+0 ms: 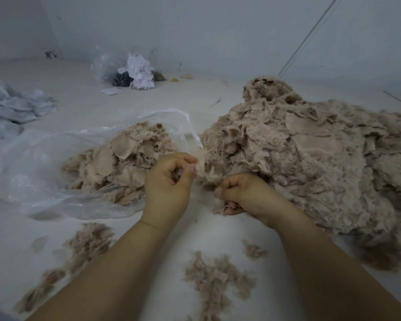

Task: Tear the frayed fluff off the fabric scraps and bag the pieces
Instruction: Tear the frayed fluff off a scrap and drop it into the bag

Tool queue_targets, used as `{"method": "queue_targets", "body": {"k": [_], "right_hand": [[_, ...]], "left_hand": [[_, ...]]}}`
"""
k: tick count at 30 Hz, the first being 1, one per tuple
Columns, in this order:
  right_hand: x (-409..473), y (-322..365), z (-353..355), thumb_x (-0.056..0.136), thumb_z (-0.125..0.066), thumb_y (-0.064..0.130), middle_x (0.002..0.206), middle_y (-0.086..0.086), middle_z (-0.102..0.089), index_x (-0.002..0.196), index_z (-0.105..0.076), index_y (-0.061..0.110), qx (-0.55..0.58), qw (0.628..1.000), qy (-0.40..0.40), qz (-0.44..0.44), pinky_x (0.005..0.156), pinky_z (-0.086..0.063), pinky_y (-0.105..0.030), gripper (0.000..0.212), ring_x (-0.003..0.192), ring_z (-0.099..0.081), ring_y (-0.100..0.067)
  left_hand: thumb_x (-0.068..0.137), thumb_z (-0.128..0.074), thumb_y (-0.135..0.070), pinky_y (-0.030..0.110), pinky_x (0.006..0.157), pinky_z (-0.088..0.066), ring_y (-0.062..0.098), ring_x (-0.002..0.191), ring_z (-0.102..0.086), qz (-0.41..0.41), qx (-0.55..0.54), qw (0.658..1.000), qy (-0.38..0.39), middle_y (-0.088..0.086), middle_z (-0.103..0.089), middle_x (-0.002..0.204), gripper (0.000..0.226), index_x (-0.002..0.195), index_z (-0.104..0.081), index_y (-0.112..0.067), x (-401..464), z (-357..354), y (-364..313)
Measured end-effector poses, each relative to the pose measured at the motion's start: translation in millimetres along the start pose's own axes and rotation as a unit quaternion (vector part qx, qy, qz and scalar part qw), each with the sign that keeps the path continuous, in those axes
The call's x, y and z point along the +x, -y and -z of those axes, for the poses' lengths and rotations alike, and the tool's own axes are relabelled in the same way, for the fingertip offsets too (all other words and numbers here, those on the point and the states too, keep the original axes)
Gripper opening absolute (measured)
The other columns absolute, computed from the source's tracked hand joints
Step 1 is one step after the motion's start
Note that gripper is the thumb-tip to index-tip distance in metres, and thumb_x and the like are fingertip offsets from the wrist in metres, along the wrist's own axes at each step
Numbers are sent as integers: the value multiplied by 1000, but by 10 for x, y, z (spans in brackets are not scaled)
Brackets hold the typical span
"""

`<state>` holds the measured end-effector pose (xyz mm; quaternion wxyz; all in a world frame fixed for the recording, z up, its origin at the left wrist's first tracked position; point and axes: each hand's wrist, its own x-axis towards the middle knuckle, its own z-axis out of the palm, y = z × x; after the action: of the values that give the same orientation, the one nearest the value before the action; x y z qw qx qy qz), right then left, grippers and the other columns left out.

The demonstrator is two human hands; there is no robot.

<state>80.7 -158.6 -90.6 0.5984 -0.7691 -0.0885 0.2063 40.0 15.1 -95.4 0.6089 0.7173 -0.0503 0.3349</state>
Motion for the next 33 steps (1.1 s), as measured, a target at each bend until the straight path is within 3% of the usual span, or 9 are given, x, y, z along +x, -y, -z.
{"method": "queue_targets", "body": {"k": [3, 8, 12, 15, 18, 21, 25, 28, 33], "right_hand": [[-7, 18, -10, 86, -66, 10, 49, 3, -47, 85, -70, 13, 19, 1000, -1, 3, 53, -53, -22, 4, 46, -45, -8], [-32, 47, 50, 90, -54, 21, 49, 1, -46, 75, -65, 12, 158, 987, -1, -34, 46, -50, -24, 21, 40, -45, -7], [-57, 10, 42, 84, -70, 37, 59, 3, -56, 67, -75, 24, 80, 995, 52, 24, 54, -49, -20, 22, 54, -53, -7], [-43, -5, 43, 80, -74, 29, 64, 1, -64, 82, -78, 17, 90, 995, 43, 20, 53, -50, -19, 13, 56, -56, -5], [-21, -28, 56, 80, -74, 25, 85, -17, -58, 103, -68, -7, 118, 993, 18, -4, 52, -51, -18, 40, 66, -55, -13], [-31, -20, 39, 76, -74, 25, 89, -18, -59, 97, -67, 1, 135, 991, 14, -12, 53, -52, -19, 32, 67, -60, -14], [-38, -21, 42, 65, -76, 34, 88, -16, -61, 116, -59, -15, 129, 992, 15, -2, 56, -52, -20, 73, 73, -59, -15], [-42, -30, 60, 74, -75, 31, 60, 1, -57, 114, -62, -12, 125, 992, 26, 3, 57, -52, -20, 60, 55, -54, -5], [-58, 0, 40, 61, -79, 40, 49, 5, -44, 71, -57, 8, 121, 992, 23, 13, 55, -51, -20, 41, 48, -49, -4]], "left_hand": [[79, -60, -7, 28, 81, -49, 14, 92, -66, 57, -55, 994, 80, 3, -72, 94, 10, 70, -63, -5, -37, -54, 0], [78, -58, -4, 28, 84, -50, 18, 92, -67, 75, -88, 984, 136, 11, -72, 95, 11, 71, -62, 3, -54, -76, -33], [80, -58, -3, 37, 86, -54, 26, 94, -67, 93, -134, 972, 170, 18, -71, 97, 11, 75, -64, 4, -58, -73, -74], [85, -60, 4, 34, 79, -56, 24, 89, -66, 110, -140, 976, 128, 14, -71, 93, 13, 74, -65, -1, -48, -77, -81], [92, -52, 9, 31, 67, -51, 24, 71, -60, 148, -177, 971, 58, 14, -63, 76, 24, 73, -61, -1, 1, -37, -48], [82, -58, -2, 29, 55, -42, 26, 59, -47, 161, -178, 969, 52, 16, -53, 63, 23, 60, -59, -8, 54, 58, -39], [84, -61, -19, 23, 43, -33, 26, 39, -42, 184, -139, 950, 212, 16, -51, 43, 47, 39, -53, -9, 0, 86, -67], [82, -77, -34, 18, 37, -31, 20, 30, -41, 195, -32, 968, 157, 17, -51, 44, 53, 45, -50, -5, -21, 24, -43], [64, -75, -60, 16, 33, -28, 18, 25, -43, 250, 24, 945, 210, 13, -60, 45, 57, 55, -55, -7, -43, -20, -138]]}}
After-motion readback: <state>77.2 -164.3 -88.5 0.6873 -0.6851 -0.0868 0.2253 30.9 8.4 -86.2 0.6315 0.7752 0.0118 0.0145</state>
